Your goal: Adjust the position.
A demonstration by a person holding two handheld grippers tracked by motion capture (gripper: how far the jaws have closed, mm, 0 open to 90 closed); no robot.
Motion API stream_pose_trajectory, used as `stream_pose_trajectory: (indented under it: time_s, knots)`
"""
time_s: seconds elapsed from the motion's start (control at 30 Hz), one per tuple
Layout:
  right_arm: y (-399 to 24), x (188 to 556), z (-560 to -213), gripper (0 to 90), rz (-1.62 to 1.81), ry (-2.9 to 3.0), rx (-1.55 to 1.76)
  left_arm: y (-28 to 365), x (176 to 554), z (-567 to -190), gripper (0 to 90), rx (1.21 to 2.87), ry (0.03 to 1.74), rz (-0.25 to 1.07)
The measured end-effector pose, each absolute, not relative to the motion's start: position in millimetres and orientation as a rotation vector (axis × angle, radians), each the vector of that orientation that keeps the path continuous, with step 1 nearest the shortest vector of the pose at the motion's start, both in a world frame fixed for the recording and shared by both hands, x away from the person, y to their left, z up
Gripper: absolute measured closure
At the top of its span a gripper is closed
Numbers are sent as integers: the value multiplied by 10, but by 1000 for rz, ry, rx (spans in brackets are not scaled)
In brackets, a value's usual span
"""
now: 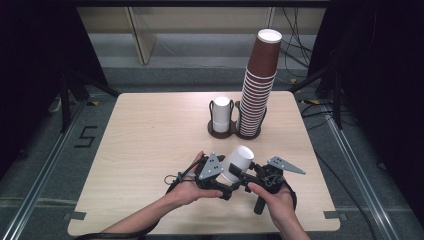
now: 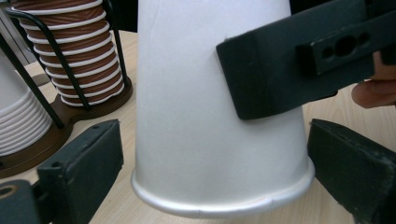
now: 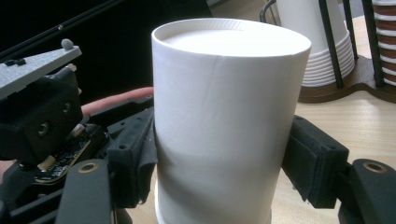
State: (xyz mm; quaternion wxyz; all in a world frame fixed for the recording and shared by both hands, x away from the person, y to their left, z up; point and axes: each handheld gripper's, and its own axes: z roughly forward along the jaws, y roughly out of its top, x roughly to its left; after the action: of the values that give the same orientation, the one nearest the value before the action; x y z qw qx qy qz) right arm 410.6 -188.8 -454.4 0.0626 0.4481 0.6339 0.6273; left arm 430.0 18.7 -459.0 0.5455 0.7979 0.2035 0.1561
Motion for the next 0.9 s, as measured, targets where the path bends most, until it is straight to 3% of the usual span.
stream_pose_trajectory:
  time_s: [0.6,0.9]
  knots:
    - [-1878,4101,-4544,309,1891,1920,1372,165,4290,-4587,155,1905,466,369]
    - [-1879,4115,-4540,243,1889,1920,1360,174,4269,-4579,259,1912,465,391]
